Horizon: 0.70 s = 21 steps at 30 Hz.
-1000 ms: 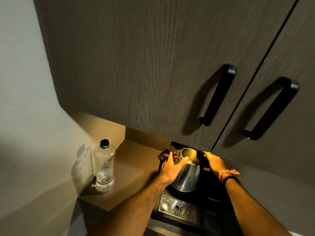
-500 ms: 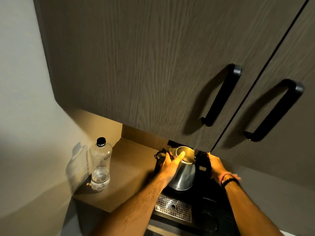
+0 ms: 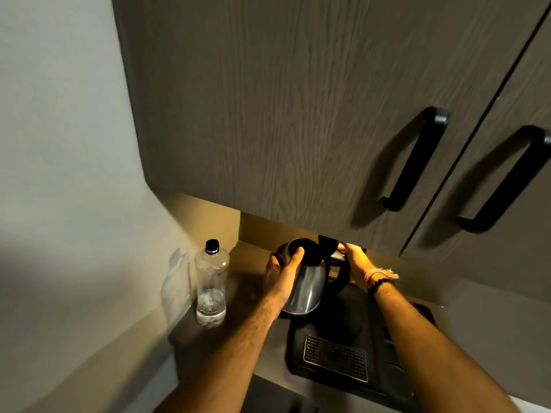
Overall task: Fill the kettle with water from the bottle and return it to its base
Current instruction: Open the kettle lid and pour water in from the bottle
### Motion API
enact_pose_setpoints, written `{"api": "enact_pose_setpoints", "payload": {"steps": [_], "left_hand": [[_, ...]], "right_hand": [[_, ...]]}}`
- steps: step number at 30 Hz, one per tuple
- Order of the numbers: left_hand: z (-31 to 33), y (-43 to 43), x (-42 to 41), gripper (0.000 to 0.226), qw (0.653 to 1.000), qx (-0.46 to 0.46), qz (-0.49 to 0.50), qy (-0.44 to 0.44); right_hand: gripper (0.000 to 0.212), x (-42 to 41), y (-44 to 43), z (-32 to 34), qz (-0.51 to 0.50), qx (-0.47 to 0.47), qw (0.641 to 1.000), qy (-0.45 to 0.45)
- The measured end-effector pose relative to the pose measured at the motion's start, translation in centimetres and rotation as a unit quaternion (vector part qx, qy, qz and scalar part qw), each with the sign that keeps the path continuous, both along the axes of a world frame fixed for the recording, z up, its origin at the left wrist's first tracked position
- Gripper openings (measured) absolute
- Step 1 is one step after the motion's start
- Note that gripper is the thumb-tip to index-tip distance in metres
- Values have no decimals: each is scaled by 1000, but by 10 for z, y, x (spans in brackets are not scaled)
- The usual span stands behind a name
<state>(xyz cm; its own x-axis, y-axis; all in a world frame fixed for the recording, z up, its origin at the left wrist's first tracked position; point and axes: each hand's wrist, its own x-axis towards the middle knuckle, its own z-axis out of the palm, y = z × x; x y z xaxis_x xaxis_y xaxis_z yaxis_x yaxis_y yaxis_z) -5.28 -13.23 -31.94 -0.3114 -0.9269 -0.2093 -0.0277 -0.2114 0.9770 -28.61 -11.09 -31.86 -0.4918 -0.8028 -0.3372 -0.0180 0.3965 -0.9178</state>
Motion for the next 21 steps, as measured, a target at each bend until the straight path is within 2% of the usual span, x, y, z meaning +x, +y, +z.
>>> {"api": "enact_pose_setpoints", "payload": {"steps": [3,8,10,13,16,19,21], "left_hand": [[-12,-9,24,78,999,-12,36,-1],[-30,-15,50,86,996,-8,85,-40],[-38,-15,54,91,995,-8,91,-35],[-46,-14,60,81,995,9,96,-18],[-53,-12,62,83,996,-5,94,-4],[-53,-12,61,82,997,-8,78,-25],[-55,-13,60,78,994,-22,74,-78]], "right_hand": [[53,80,3,38,51,-37,998,-15],[64,110,-12,27,104,-42,994,-11],[62,117,-16,22,105,-46,993,-2],[57,123,-22,10,119,-37,992,2],[55,124,-24,2,127,-42,991,4],[54,121,-25,-3,137,-35,990,16],[53,121,-25,-1,146,-29,989,26]]}}
